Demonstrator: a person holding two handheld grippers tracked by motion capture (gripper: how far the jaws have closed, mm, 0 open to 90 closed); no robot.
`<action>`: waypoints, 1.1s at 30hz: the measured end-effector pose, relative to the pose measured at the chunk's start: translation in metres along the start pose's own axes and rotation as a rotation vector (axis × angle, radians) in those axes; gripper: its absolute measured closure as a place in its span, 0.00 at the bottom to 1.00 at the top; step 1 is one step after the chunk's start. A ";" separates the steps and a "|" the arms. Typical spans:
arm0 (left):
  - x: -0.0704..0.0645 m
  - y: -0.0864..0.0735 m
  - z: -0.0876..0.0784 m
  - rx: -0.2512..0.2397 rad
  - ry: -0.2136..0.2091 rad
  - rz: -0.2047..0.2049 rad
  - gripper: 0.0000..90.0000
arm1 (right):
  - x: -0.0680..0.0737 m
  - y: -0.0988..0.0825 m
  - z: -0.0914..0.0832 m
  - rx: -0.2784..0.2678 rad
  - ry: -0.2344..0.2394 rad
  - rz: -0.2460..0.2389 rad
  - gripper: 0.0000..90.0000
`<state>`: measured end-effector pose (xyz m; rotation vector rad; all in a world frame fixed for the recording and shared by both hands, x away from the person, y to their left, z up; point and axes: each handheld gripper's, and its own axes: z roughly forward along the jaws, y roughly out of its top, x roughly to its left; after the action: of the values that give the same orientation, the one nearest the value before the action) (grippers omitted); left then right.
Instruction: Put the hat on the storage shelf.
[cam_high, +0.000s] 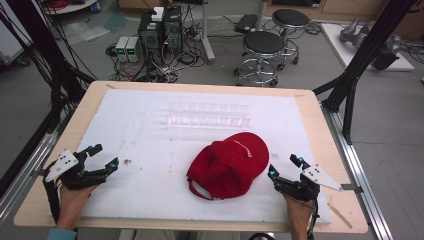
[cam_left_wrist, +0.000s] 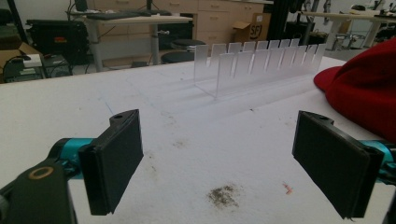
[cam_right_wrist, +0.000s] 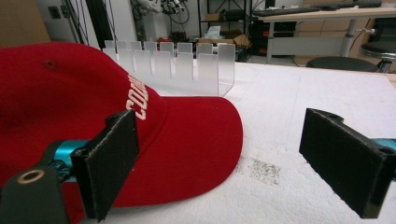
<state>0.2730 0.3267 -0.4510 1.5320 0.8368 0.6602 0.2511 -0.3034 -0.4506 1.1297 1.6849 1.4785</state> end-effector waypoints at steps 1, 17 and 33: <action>0.000 0.000 0.000 0.003 0.002 0.000 0.18 | 0.000 0.000 0.000 0.002 0.002 0.002 0.12; 0.000 0.001 0.002 0.024 0.010 -0.007 0.18 | 0.001 0.000 -0.001 -0.006 0.004 -0.015 0.12; 0.002 0.001 0.002 0.023 0.004 -0.020 0.18 | 0.002 0.000 0.000 0.003 0.005 -0.010 0.12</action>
<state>0.2760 0.3271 -0.4503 1.5418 0.8645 0.6414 0.2502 -0.3020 -0.4505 1.1187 1.6944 1.4742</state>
